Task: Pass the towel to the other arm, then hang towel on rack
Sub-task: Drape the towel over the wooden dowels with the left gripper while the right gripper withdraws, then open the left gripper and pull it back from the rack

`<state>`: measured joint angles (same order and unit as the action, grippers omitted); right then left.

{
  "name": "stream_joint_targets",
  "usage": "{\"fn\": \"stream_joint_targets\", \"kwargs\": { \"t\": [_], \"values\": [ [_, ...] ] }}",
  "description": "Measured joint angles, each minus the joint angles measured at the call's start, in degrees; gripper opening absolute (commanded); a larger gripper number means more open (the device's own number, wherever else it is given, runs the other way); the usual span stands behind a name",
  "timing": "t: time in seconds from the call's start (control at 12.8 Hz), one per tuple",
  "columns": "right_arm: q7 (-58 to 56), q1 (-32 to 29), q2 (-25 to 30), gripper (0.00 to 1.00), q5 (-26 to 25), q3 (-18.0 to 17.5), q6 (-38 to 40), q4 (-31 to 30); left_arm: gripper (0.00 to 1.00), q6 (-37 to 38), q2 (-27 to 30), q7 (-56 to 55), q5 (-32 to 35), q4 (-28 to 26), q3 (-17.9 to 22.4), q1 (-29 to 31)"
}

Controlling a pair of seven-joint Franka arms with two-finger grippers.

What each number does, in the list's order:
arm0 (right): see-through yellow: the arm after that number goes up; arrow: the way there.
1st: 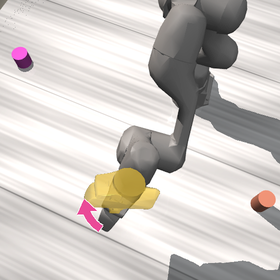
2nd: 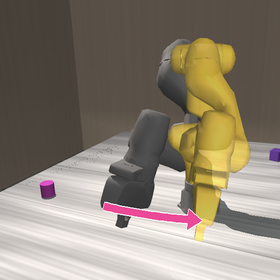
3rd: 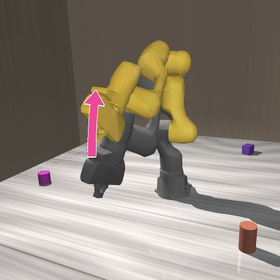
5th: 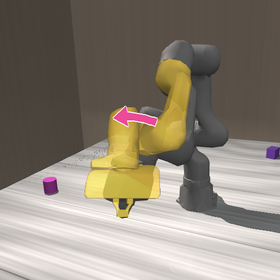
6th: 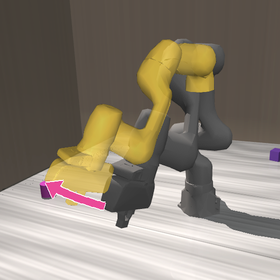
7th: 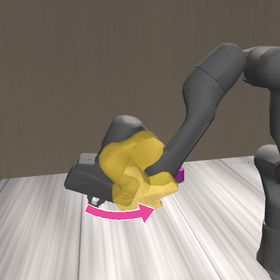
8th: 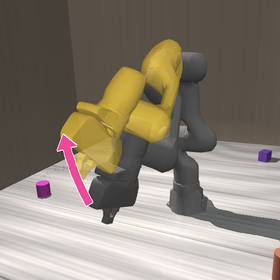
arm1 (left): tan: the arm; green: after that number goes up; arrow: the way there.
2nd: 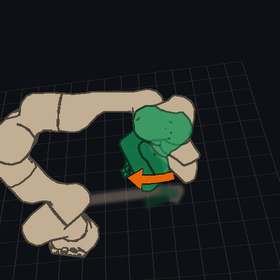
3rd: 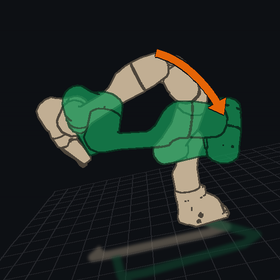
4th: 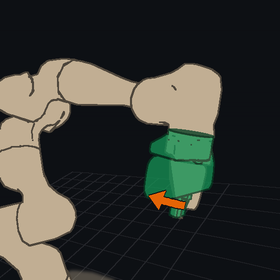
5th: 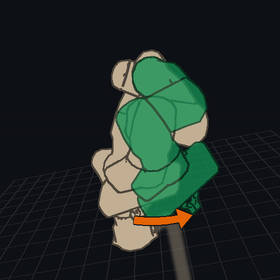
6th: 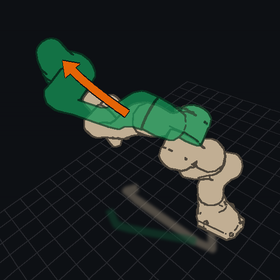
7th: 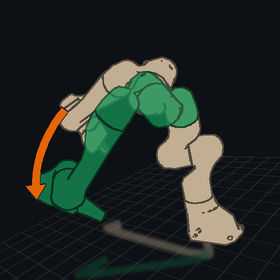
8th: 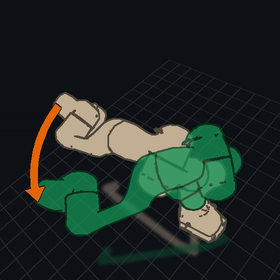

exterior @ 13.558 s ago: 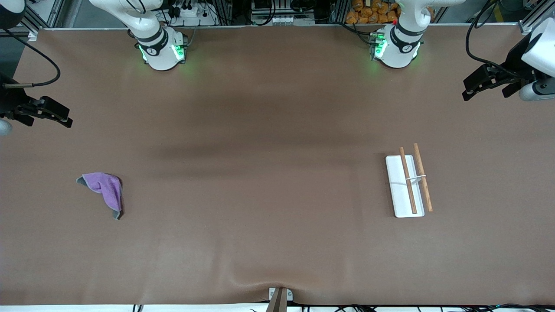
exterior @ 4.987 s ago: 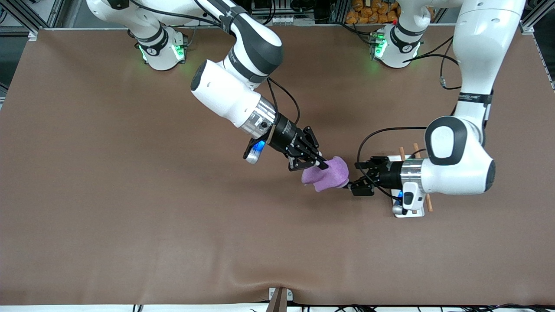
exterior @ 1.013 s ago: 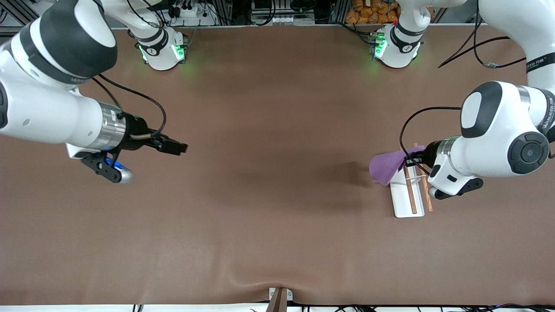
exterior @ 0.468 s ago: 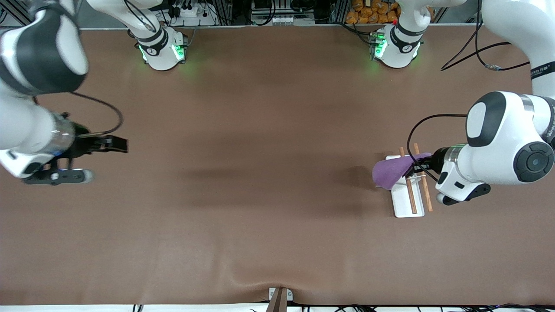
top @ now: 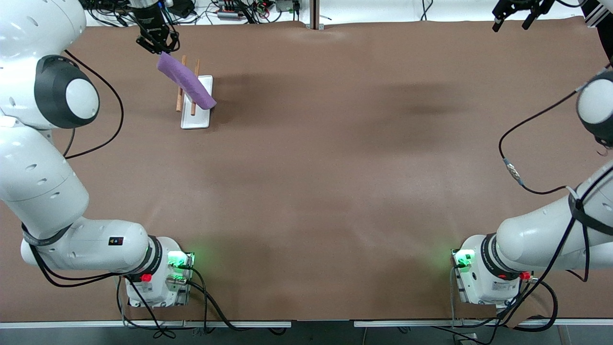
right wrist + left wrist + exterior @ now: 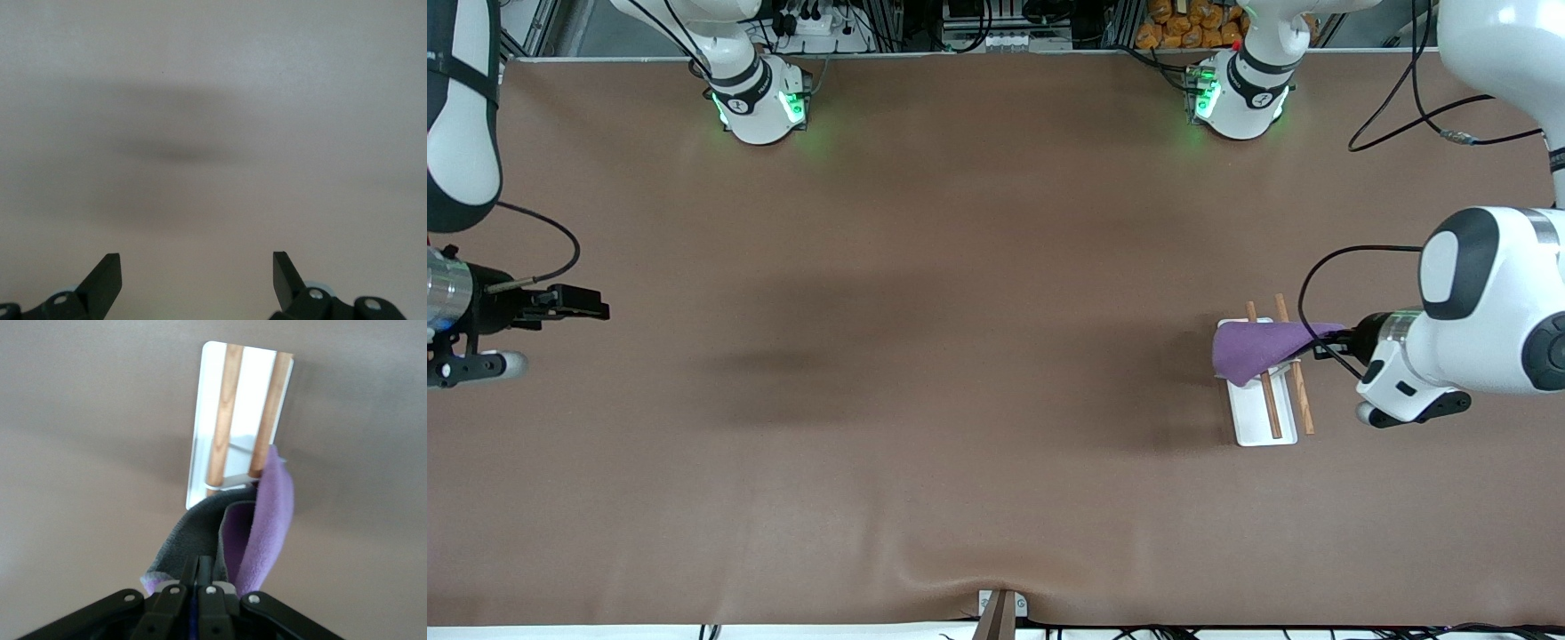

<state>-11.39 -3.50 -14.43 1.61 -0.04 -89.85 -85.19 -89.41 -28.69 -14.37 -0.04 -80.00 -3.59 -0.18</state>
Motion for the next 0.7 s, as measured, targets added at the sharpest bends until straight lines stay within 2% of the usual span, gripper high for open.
{"fn": "stream_joint_targets", "kwargs": {
  "t": [0.16, 0.31, 0.55, 0.7],
  "values": [
    [-0.01, 0.03, 6.35, 1.00, 0.00, -0.45, -3.10, -8.93, 0.00, -0.10, -0.74, 1.61, 0.75, 0.00, 0.02, 1.30],
    [-0.01, 0.02, 9.85, 1.00, -0.01, -0.51, -3.59, -12.77, 0.00, -0.10, -0.95, 3.26, 0.86, -0.02, 0.04, 2.65],
    [-0.01, -0.15, 11.26, 1.00, -0.02, -0.38, -4.49, -13.36, 0.00, -0.82, -1.85, 6.12, 0.93, -0.13, 0.08, 5.39],
    [-0.01, -0.60, 11.11, 1.00, 0.01, -0.27, -5.34, -11.44, 0.00, -1.75, -2.85, 8.15, 0.93, -0.14, 0.08, 7.14]
  ]
}}
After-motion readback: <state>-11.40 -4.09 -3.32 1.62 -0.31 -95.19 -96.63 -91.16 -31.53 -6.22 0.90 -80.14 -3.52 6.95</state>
